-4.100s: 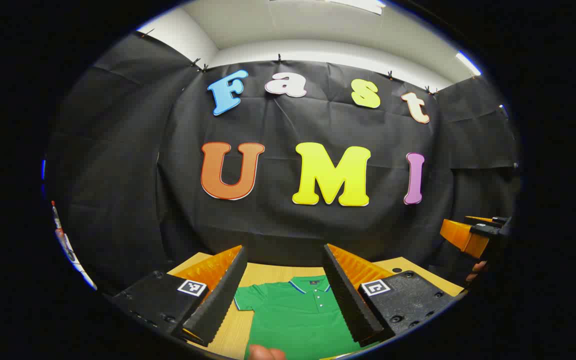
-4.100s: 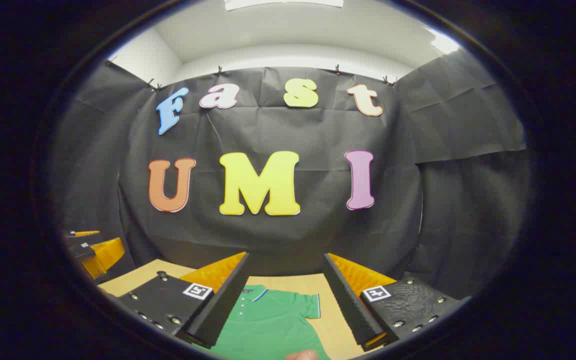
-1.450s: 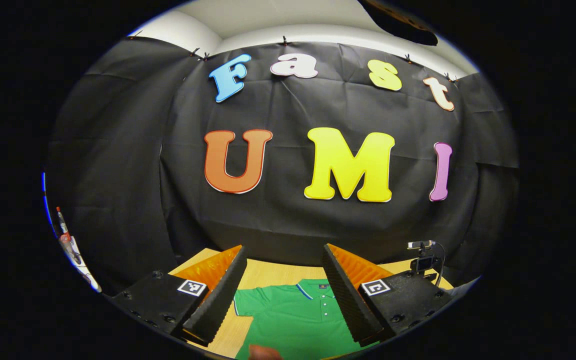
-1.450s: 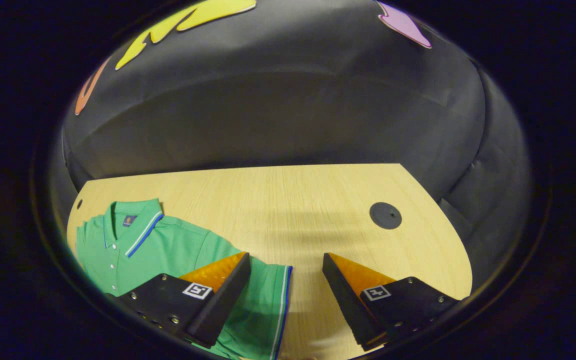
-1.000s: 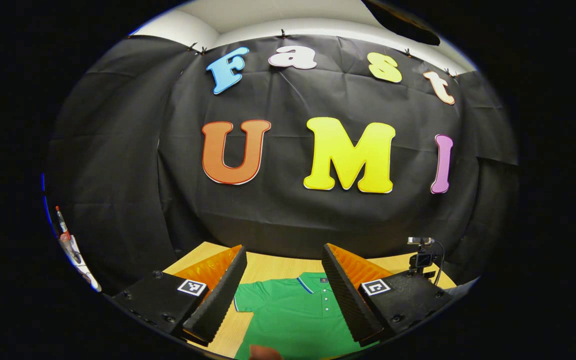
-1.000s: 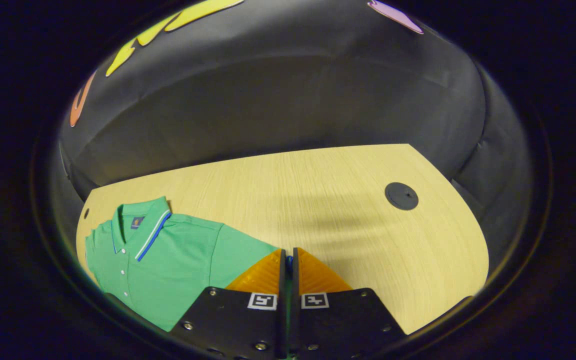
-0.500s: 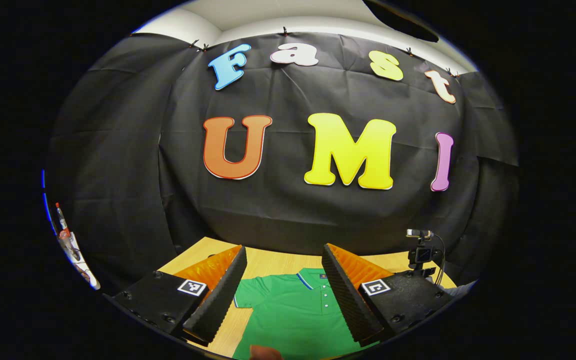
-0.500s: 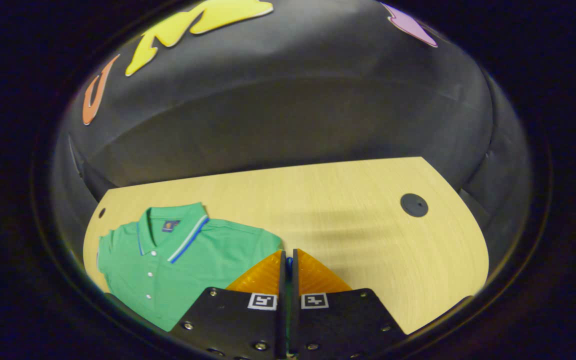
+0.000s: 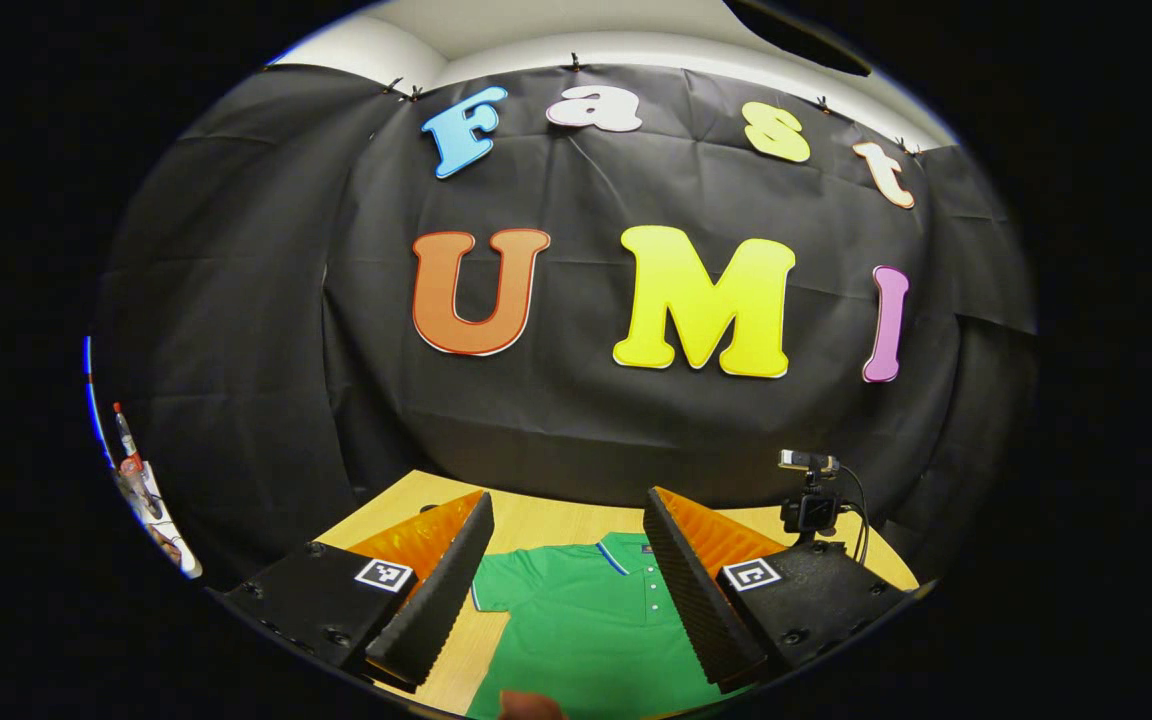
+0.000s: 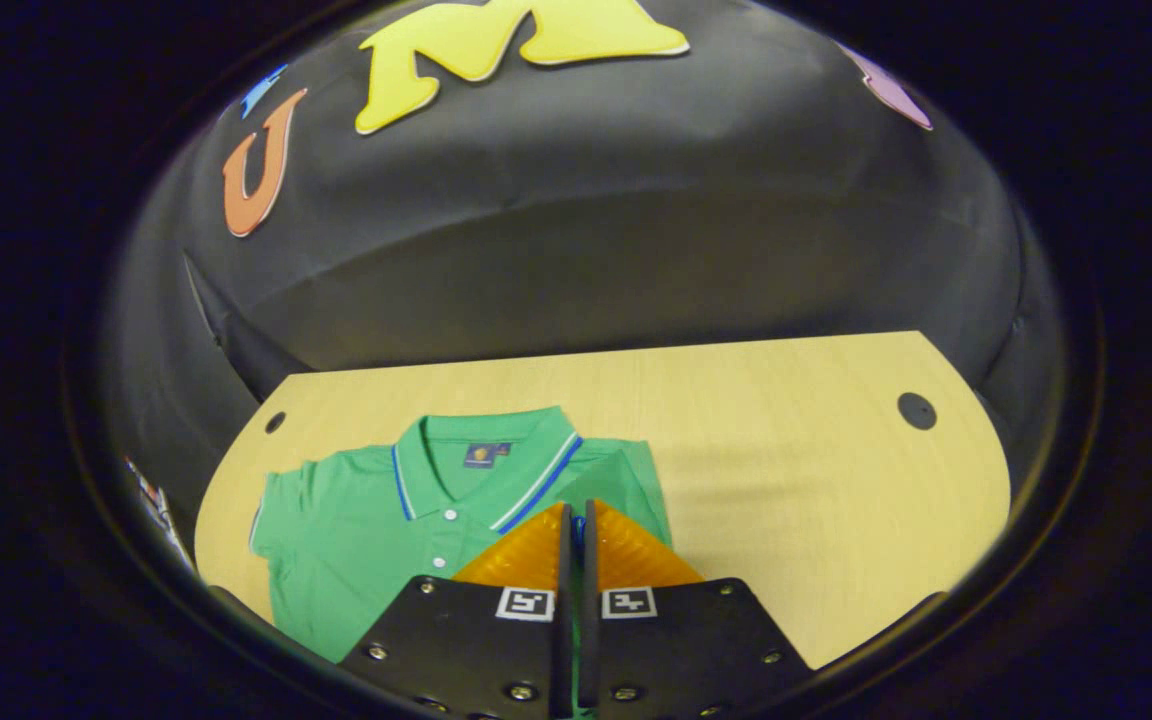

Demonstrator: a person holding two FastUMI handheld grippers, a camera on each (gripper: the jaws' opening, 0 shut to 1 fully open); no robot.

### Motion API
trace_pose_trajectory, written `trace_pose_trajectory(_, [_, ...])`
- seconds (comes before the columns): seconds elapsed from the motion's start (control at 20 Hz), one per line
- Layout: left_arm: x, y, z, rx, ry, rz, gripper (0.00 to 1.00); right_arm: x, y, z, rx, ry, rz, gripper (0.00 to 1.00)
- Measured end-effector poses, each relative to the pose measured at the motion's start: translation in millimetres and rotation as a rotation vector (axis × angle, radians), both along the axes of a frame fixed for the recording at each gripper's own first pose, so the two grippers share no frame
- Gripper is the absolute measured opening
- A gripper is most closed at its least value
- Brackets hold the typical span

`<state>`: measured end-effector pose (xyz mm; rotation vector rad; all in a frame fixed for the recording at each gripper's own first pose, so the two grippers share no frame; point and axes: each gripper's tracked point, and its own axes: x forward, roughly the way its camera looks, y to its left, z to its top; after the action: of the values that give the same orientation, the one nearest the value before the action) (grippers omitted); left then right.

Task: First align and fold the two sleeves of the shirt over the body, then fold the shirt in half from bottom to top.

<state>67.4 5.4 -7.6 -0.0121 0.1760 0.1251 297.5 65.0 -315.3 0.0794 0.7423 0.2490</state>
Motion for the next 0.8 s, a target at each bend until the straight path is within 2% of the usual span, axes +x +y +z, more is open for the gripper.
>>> trace_pose_trajectory(0.5, [-9.6,10.8,3.4,0.011,-0.002,0.034,0.96,-11.6,35.0,-17.3,0.008,0.035,0.031,0.03])
trace_pose_trajectory(0.55, [-9.9,10.3,4.9,0.012,-0.005,0.032,0.96,-11.7,37.4,-17.9,0.018,0.036,0.034,0.03])
trace_pose_trajectory(0.65, [-10.5,11.4,4.7,0.010,-0.010,0.037,0.96,-14.6,54.1,-14.9,0.115,0.047,0.066,0.04])
trace_pose_trajectory(0.7, [-10.0,11.1,4.3,0.004,-0.010,0.037,0.96,-14.9,59.3,-14.1,0.134,0.037,0.081,0.34])
trace_pose_trajectory(0.75, [-10.1,10.0,2.8,0.001,-0.003,0.035,0.90,-5.5,48.1,-9.1,0.074,0.035,0.067,0.65])
trace_pose_trajectory(0.8, [-11.5,9.3,1.4,-0.002,0.000,0.035,0.96,-11.8,41.5,-15.5,0.045,0.004,0.059,0.95])
